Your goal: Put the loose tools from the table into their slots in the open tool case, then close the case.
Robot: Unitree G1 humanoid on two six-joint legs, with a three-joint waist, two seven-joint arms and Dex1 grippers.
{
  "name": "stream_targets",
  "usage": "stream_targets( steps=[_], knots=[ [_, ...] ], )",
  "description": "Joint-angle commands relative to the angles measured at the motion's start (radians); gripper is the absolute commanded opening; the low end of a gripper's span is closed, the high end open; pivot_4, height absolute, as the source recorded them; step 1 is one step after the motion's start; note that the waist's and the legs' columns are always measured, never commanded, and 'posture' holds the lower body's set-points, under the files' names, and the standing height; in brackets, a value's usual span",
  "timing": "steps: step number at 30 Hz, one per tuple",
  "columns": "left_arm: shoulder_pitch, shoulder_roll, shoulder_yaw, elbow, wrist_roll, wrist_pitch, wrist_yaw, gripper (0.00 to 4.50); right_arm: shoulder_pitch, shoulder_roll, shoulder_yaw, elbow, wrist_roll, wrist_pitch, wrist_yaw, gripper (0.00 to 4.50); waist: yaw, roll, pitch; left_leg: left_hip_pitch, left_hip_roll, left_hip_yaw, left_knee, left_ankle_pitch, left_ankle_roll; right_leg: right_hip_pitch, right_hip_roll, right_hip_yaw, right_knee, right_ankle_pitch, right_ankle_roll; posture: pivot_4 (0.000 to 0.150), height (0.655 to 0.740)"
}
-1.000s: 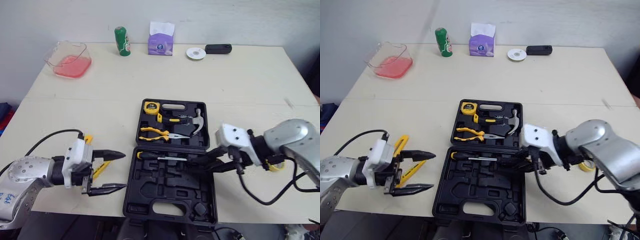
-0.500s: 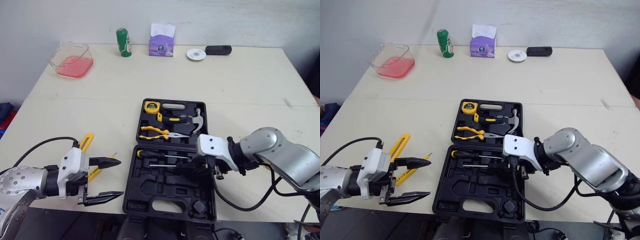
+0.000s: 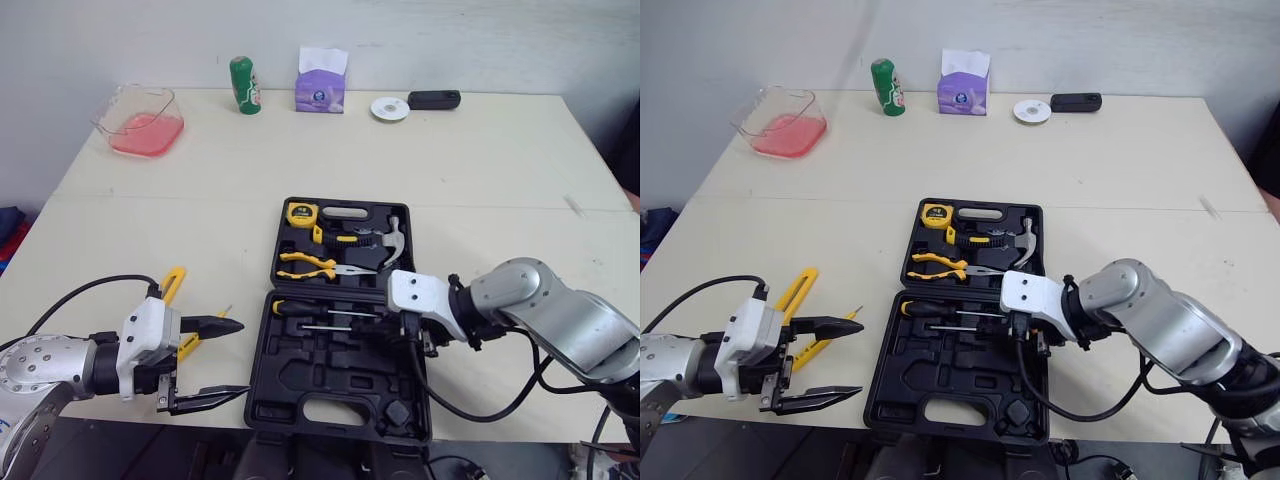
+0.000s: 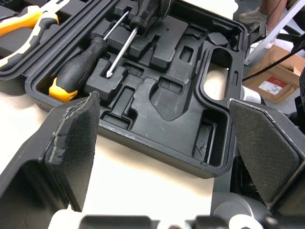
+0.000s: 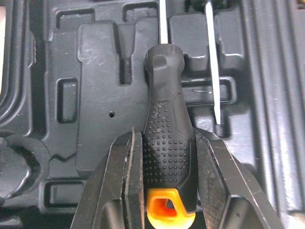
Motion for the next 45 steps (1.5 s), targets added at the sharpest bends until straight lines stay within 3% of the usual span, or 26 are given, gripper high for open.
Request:
stream_targets(
  steps=[1, 4, 9, 20, 25, 29, 32, 35, 39, 43, 45],
  knots=[
    [0.000, 0.000, 0.021, -0.019, -0.010, -0.002, 0.006, 4.50, -0.013, 0.001, -0.007, -0.023, 0.003, 0.021, -0.001, 1.05, 0.000, 0.000, 0.000, 0.000, 0.000, 0.000, 0.000, 0.000, 0.000, 0.000, 0.000, 0.000, 0.000, 0.000, 0.000, 0.150, 0.7400],
    [-0.002, -0.001, 0.015, -0.017, -0.011, 0.000, 0.007, 4.50, -0.012, -0.001, -0.011, -0.027, 0.015, 0.047, 0.002, 1.05, 0.000, 0.000, 0.000, 0.000, 0.000, 0.000, 0.000, 0.000, 0.000, 0.000, 0.000, 0.000, 0.000, 0.000, 0.000, 0.150, 0.7400],
    [0.002, 0.006, 0.014, -0.016, -0.027, 0.024, 0.001, 4.50, -0.012, 0.010, -0.042, -0.032, 0.043, 0.064, -0.005, 3.41, -0.002, 0.000, 0.000, 0.000, 0.000, 0.000, 0.000, 0.000, 0.001, 0.000, 0.000, 0.000, 0.001, 0.000, 0.000, 0.150, 0.7400],
    [-0.019, 0.003, 0.006, -0.006, -0.027, 0.039, -0.007, 4.50, -0.043, -0.040, -0.070, -0.010, 0.066, 0.061, 0.033, 3.41, -0.001, 0.000, 0.000, 0.001, 0.000, 0.000, 0.000, 0.001, 0.003, 0.000, 0.000, 0.000, 0.002, 0.001, -0.001, 0.150, 0.7400],
    [-0.036, -0.006, 0.004, -0.001, -0.027, 0.034, -0.001, 4.50, -0.003, -0.078, -0.243, 0.048, 0.180, -0.048, 0.160, 3.41, 0.000, -0.001, 0.000, 0.001, 0.000, 0.000, -0.001, 0.001, 0.003, 0.000, 0.000, 0.000, 0.002, 0.001, -0.001, 0.150, 0.7400],
    [-0.077, -0.030, 0.012, 0.014, -0.035, 0.033, 0.033, 4.50, 0.094, -0.039, -0.363, 0.137, 0.218, -0.136, 0.169, 3.41, 0.003, -0.002, -0.001, 0.001, 0.000, 0.000, -0.001, 0.001, 0.003, 0.001, 0.000, -0.001, 0.002, 0.001, -0.001, 0.150, 0.7400],
    [-0.110, -0.039, 0.003, 0.024, -0.030, 0.029, 0.039, 4.50, 0.184, 0.105, -0.466, 0.195, 0.278, -0.320, 0.184, 3.41, 0.004, -0.004, -0.002, 0.001, 0.000, 0.000, 0.000, 0.001, 0.003, 0.001, 0.001, -0.001, 0.003, 0.001, -0.001, 0.150, 0.7400],
    [-0.129, -0.036, -0.009, 0.034, -0.028, 0.029, 0.032, 4.50, 0.246, 0.175, -0.473, 0.221, 0.274, -0.400, 0.187, 3.41, -0.001, -0.004, -0.002, 0.002, 0.000, 0.001, 0.000, 0.002, 0.002, 0.001, 0.002, 0.000, 0.004, 0.001, -0.001, 0.150, 0.7400],
    [-0.150, -0.030, -0.020, 0.048, -0.024, 0.025, 0.016, 4.50, 0.298, 0.217, -0.422, 0.238, 0.208, -0.548, 0.219, 2.14, 0.001, -0.004, -0.002, 0.002, 0.000, 0.001, 0.000, 0.002, 0.001, 0.001, 0.003, 0.000, 0.005, 0.001, -0.001, 0.150, 0.7400],
    [-0.169, -0.030, -0.038, 0.052, -0.020, 0.026, 0.009, 4.50, 0.320, 0.254, -0.361, 0.274, 0.129, -0.682, 0.225, 0.07, 0.000, -0.004, -0.002, 0.003, 0.000, 0.001, 0.000, 0.002, 0.001, 0.001, 0.003, 0.000, 0.005, 0.001, -0.001, 0.150, 0.7400],
    [-0.175, -0.030, -0.045, 0.053, -0.018, 0.026, 0.007, 4.50, 0.324, 0.266, -0.332, 0.299, 0.092, -0.734, 0.230, 0.03, 0.001, -0.004, -0.002, 0.003, 0.000, 0.001, 0.000, 0.002, 0.001, 0.001, 0.003, 0.000, 0.005, 0.001, -0.001, 0.150, 0.7400]
  ],
)
